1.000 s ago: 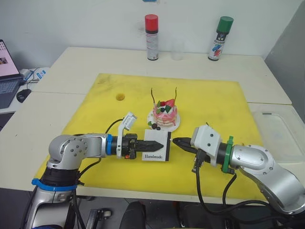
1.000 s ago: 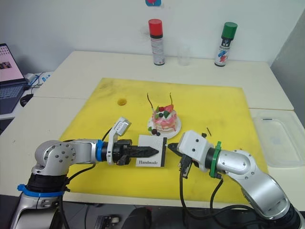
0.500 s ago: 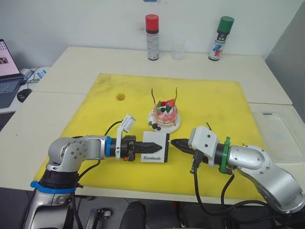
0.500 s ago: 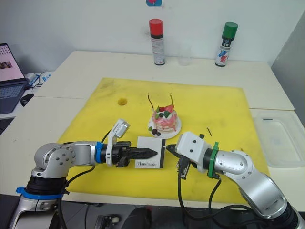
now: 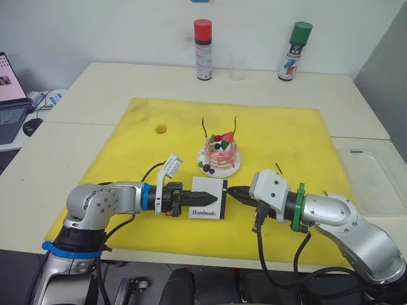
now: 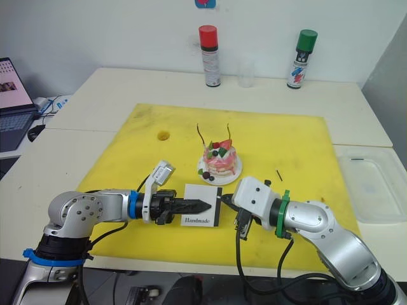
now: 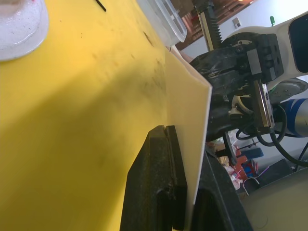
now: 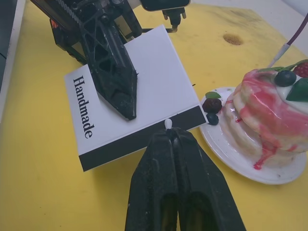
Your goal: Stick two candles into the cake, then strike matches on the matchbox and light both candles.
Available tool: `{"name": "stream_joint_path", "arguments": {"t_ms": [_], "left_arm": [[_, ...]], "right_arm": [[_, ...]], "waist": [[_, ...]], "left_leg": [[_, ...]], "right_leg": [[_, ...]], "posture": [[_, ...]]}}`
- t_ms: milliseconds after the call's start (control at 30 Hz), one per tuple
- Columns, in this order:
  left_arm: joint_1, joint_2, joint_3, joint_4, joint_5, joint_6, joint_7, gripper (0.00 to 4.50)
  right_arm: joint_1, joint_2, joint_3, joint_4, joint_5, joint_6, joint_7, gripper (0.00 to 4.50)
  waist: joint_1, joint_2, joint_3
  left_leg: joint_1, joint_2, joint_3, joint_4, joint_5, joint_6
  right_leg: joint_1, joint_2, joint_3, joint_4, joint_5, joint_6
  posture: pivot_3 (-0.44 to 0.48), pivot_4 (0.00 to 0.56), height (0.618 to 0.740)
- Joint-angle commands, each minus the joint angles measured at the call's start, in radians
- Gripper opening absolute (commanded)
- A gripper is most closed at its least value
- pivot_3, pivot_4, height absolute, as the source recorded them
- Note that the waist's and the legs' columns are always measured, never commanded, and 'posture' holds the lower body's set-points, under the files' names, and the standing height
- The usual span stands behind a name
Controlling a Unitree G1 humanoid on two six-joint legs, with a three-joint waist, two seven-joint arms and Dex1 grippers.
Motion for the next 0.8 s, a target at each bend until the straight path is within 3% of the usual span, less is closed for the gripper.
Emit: {"name": "stream_joint_path", "arguments": {"t_ms": [33,800], "left_arm": [[-0.004,0.008,0.001,-0.033,-0.006,-0.011,-0.018,0.00],[-0.012,-0.005,-0.017,-0.075,0.051,-0.057,0.015,0.00]], "right_arm": [[-0.016,0.001,0.001,-0.014,-0.014,0.000,-0.006,0.02],[-0.051,0.010,-0.016,-0.061,0.014,0.108,-0.017,0.02]], "waist": [[0.000,0.000,0.000],[0.001,0.000,0.000]], "left_leg": [[0.000,0.000,0.000,0.000,0.000,0.000],[0.000,0.000,0.000,0.000,0.000,0.000]], "right_leg": [[0.000,0.000,0.000,0.000,0.000,0.000],[0.000,0.000,0.000,0.000,0.000,0.000]], "posture": [[0.000,0.150,0.724],[0.000,0.150,0.724]]}}
